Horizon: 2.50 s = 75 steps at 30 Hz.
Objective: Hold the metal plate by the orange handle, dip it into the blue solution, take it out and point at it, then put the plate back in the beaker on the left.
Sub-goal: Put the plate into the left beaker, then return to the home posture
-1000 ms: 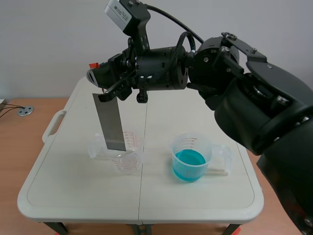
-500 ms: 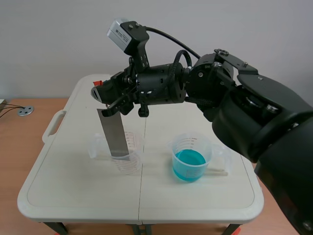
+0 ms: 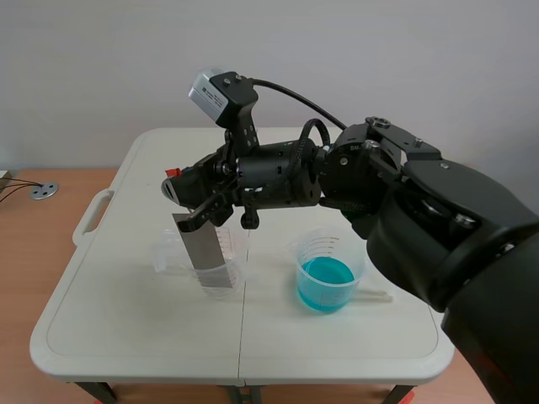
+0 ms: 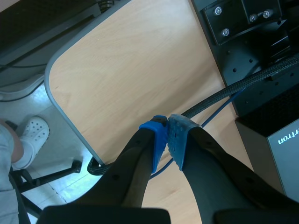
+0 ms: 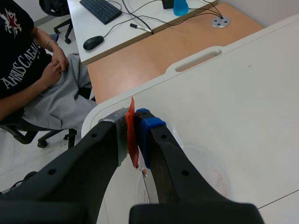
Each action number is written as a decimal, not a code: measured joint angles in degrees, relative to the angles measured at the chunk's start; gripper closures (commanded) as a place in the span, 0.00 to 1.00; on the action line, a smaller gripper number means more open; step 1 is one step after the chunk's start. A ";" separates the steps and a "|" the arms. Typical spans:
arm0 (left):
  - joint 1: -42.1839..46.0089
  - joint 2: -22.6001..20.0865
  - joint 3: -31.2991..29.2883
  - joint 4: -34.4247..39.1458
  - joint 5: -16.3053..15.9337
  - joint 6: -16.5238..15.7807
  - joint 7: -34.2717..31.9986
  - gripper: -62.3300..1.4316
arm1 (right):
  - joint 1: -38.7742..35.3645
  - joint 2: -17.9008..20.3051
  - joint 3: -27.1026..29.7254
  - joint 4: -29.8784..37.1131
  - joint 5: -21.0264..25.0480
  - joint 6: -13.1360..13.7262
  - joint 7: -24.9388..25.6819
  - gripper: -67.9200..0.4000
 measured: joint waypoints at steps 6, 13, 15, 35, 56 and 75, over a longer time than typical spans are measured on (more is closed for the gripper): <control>0.00 0.00 0.00 0.00 0.00 0.00 0.00 0.90 | 0.00 0.00 0.00 0.00 0.00 0.00 0.00 0.98; 0.00 0.00 0.00 0.00 0.00 0.00 0.00 0.90 | 0.00 0.00 0.00 0.00 0.00 0.00 -0.02 0.98; 0.00 0.00 0.00 0.00 0.00 0.00 0.00 0.90 | 0.00 0.00 0.02 0.00 0.00 0.00 -0.37 0.97; -0.11 -0.02 0.00 0.00 0.07 0.00 1.75 0.74 | 0.00 0.70 3.41 0.00 -1.38 -2.19 -0.90 0.50; -0.15 -0.02 0.00 0.00 1.70 0.85 0.92 0.00 | -1.64 3.76 7.67 3.76 -5.29 -5.57 -0.83 0.02; 12.94 -0.52 -27.23 23.78 -2.56 3.63 -14.21 0.00 | -32.09 16.09 26.38 42.42 -5.11 -6.49 0.26 0.02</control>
